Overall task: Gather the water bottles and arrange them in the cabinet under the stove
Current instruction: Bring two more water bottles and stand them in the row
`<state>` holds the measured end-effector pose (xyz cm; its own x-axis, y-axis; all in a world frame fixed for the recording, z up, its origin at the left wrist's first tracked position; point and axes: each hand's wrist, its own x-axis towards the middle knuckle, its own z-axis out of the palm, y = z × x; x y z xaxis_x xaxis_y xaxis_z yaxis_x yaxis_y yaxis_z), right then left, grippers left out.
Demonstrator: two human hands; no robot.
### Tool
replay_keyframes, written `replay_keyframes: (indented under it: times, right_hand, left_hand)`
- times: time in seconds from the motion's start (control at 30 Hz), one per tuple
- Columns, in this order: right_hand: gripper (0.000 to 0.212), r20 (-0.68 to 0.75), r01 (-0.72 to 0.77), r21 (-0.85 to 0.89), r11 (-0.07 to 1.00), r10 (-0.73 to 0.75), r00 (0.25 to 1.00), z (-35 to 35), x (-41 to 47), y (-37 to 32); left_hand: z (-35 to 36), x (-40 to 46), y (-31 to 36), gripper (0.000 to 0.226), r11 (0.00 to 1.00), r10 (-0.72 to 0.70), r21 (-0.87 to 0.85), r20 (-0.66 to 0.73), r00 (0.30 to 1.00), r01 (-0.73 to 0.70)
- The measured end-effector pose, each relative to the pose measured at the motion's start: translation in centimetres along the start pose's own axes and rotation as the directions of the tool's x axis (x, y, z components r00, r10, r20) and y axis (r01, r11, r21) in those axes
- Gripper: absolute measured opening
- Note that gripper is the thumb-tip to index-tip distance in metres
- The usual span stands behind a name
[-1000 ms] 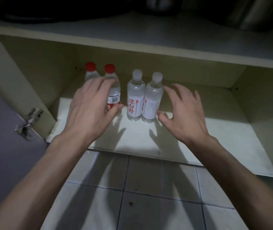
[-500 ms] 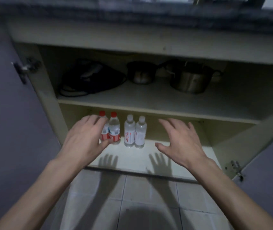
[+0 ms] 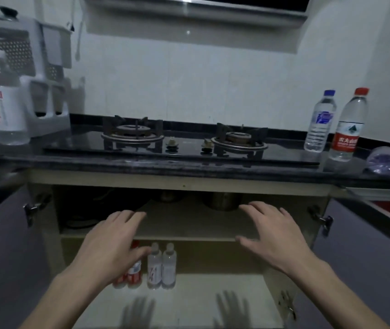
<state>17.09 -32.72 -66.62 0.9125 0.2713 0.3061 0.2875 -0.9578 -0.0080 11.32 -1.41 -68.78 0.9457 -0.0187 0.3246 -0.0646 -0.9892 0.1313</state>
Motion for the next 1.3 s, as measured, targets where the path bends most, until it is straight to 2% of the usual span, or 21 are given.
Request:
replay_keyframes:
  times: [0.2,0.33,0.53,0.73,1.03,1.17,1.3]
  right_hand:
    - [0.078,-0.035,-0.043,-0.008,0.999,0.043,0.998,-2.4,-0.3,1.4]
    - [0.077,-0.051,-0.096,-0.039,0.995,0.094,0.994,-4.5,0.7,3.3]
    - [0.075,0.045,-0.236,-0.06,0.97,0.239,0.97,-11.2,3.6,7.0]
    - [0.073,0.158,-0.386,-0.077,0.919,0.394,0.905,-21.1,6.1,9.9]
    - [0.062,0.289,-0.581,-0.097,0.808,0.582,0.76,-37.3,9.3,12.5]
    - [0.067,0.325,-0.634,-0.111,0.765,0.631,0.704,-40.7,10.5,14.0]
    - [0.06,0.342,-0.684,-0.101,0.722,0.671,0.658,-41.2,11.1,16.1]
  left_hand:
    - [-1.9,3.0,4.3,0.085,0.995,0.098,0.012,-0.051,0.994,-0.098]
    - [-2.1,6.3,7.3,0.081,0.976,0.213,0.044,-0.04,0.976,-0.211]
    - [-6.8,12.8,13.6,0.072,0.912,0.407,-0.069,0.044,0.912,-0.404]
    - [-16.3,20.6,19.1,0.071,0.856,0.515,-0.131,0.111,0.85,-0.501]
    - [-33.4,30.9,24.5,0.076,0.813,0.583,-0.215,0.275,0.765,-0.542]
    - [-36.0,35.0,26.2,0.076,0.788,0.614,-0.245,0.24,0.752,-0.565]
    - [-34.4,37.5,29.6,0.076,0.769,0.639,-0.257,0.269,0.72,-0.586]
